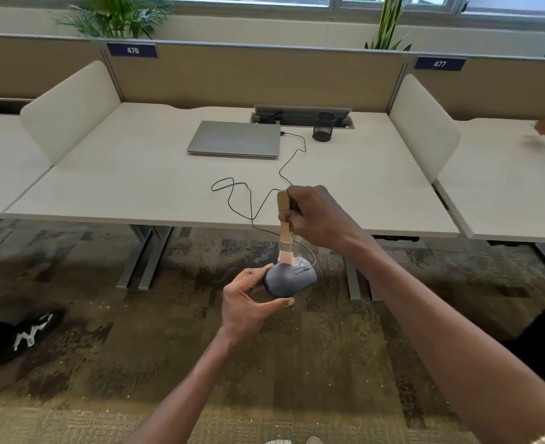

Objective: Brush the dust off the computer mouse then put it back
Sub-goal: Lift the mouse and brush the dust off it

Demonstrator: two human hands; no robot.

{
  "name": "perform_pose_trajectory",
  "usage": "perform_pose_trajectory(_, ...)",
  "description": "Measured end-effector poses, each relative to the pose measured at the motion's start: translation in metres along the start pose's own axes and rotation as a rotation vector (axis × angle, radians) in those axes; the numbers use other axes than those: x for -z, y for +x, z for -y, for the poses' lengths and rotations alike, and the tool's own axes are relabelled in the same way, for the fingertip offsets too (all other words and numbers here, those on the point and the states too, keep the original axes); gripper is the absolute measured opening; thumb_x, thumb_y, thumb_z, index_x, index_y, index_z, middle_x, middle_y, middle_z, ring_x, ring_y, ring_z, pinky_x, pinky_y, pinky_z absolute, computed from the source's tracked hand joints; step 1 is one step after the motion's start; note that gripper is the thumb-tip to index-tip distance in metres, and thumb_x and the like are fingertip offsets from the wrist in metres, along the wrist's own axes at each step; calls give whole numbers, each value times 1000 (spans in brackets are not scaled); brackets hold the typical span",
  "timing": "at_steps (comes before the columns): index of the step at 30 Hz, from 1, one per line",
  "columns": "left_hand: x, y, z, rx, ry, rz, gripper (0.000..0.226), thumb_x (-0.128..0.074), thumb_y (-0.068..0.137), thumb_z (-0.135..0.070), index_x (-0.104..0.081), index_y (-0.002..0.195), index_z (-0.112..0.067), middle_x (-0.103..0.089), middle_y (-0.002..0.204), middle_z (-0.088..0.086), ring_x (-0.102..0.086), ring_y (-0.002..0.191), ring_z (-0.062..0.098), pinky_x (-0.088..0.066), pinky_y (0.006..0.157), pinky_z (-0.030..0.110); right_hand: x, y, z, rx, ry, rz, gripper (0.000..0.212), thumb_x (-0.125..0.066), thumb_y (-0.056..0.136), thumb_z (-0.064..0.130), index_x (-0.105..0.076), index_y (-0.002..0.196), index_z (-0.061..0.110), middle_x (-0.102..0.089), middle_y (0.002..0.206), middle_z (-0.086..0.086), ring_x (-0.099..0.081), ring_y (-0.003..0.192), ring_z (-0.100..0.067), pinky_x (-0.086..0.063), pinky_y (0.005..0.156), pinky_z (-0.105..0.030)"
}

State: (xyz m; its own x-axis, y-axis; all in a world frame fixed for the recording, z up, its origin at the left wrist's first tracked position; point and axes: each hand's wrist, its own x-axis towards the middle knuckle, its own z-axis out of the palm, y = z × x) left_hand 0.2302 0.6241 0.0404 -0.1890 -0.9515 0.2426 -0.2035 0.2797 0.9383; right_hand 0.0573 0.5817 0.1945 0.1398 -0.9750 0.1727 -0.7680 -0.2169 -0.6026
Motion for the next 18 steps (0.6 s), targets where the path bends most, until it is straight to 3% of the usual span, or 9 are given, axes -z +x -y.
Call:
perform_pose_trajectory(4, 1, 1, -2, 3, 4, 10, 70, -95, 56, -33, -70, 119, -16, -70, 109, -3, -69, 102, 14, -58, 86, 25, -2, 5, 7, 6, 39, -2, 5, -63, 90, 1, -64, 86, 4, -70, 81, -9, -70, 77, -25, -60, 73, -49)
perform_pose_trajectory(7, 0, 1, -3, 12, -13, 10, 65, -96, 56, -26, -72, 114, -11, -70, 107, 2, -70, 99, 16, -60, 86, 31, -7, 10, 10, -5, 16, 37, 8, -65, 90, 4, -63, 82, 4, -69, 78, -9, -68, 72, -26, -59, 72, -48)
perform_pose_trajectory(13, -2, -6, -2, -21, 30, 24, 76, -96, 55, -19, -67, 123, -4, -67, 110, 4, -66, 102, 2, -54, 87, 15, -10, 21, 1, -94, -70, 78, 7, -64, 89, 6, -62, 83, 8, -69, 92, -21, -68, 81, -38, -57, 77, -54)
perform_pose_trajectory(18, 2, -4, -4, 3, 35, 10, 76, -96, 54, -20, -67, 123, -4, -68, 111, 4, -66, 102, -2, -53, 86, 12, -6, 22, 4, -71, -35, 38, 13, -62, 91, 2, -59, 81, 10, -71, 85, -12, -66, 78, -29, -57, 78, -49)
